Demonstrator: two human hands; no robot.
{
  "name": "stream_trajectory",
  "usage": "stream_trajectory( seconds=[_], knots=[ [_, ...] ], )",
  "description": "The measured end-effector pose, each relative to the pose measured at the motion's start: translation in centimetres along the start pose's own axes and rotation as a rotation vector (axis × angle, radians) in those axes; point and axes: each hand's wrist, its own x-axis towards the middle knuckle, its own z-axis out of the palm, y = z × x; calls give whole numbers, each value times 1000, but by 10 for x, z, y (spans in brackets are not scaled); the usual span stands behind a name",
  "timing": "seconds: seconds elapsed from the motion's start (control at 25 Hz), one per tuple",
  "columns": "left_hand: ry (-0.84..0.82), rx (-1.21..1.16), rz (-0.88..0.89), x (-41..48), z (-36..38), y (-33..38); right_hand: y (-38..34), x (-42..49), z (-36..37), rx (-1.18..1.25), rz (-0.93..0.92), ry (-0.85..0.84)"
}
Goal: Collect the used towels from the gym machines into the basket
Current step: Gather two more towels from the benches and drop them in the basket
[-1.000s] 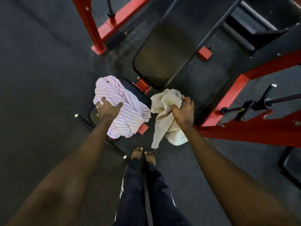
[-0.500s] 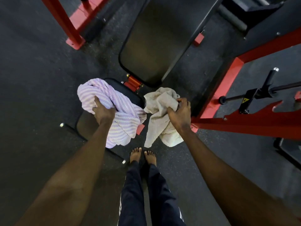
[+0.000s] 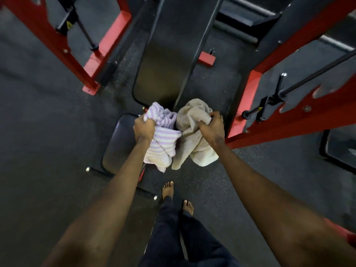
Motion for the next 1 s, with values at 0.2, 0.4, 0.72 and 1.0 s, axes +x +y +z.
stream_trajectory(
  seconds=[0.2,0.4,0.72,1.0],
  knots=[
    [-246,306,178,-103,8,48,7,-51,-73,12,-34,18],
    [-381,458,361,-204,25,98,21,-106,-150,63,-54,36],
    [-630,588,625,-306,63,164,56,-181,-269,206,16,360],
    [-972,672,928,-421,129,162,134,-282,-344,214,212,663]
  ],
)
